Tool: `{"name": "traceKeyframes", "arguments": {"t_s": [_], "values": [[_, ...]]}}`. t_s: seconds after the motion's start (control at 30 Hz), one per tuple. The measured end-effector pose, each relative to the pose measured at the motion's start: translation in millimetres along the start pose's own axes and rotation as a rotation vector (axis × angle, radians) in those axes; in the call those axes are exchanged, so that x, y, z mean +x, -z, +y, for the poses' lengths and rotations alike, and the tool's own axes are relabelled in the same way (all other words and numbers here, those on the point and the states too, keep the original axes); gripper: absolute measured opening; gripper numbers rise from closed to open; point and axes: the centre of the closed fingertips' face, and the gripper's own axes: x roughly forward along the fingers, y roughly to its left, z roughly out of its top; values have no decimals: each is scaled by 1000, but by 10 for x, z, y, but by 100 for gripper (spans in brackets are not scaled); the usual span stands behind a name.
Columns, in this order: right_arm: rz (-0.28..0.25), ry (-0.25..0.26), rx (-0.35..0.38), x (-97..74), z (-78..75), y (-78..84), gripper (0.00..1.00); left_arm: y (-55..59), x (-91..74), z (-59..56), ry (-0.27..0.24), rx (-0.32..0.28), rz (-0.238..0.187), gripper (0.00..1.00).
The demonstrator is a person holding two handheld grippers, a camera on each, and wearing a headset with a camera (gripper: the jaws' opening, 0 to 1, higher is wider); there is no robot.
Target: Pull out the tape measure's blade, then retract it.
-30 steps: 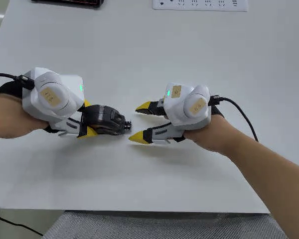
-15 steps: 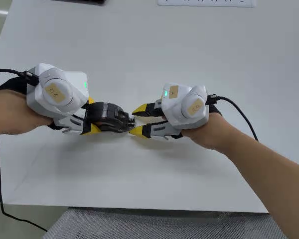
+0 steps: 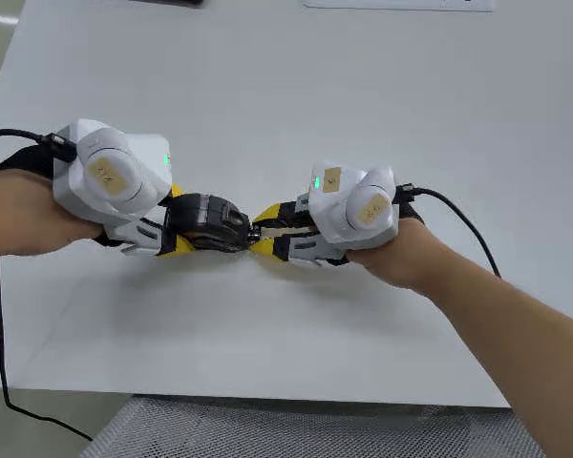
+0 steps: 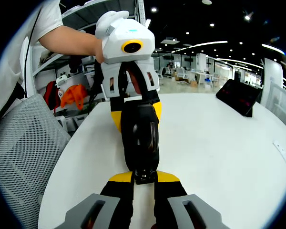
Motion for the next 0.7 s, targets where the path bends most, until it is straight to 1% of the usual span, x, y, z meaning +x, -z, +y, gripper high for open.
{"name": "traceKeyframes", "arguments": {"t_s": [0.17, 0.57, 0.7], "values": [[3, -1, -26, 18, 8, 21, 13, -3, -1, -6, -3, 0, 3, 28], [-1, -10, -6, 25, 7, 36, 11, -11, -1, -6, -3, 7, 5, 28], [6, -6, -21, 24, -4, 35, 11, 0, -4, -6, -8, 11, 5, 27]]}}
